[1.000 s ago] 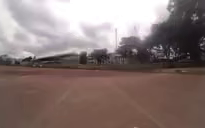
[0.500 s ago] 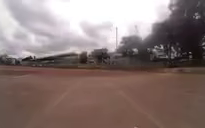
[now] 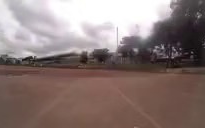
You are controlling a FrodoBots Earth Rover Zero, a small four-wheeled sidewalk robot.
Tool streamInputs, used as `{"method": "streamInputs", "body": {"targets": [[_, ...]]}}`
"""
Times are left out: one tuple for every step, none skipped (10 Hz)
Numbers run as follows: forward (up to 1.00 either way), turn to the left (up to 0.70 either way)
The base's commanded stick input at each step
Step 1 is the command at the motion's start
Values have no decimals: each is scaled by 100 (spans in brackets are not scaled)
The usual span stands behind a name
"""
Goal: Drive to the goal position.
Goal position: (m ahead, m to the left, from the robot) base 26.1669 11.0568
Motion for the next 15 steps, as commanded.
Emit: {"method": "streamInputs", "body": {"targets": [[70,0],[70,0],[70,0],[70,0],[70,0],[70,0],[70,0],[70,0],[70,0],[70,0],[70,0],[70,0],[70,0],[70,0],[70,0]]}}
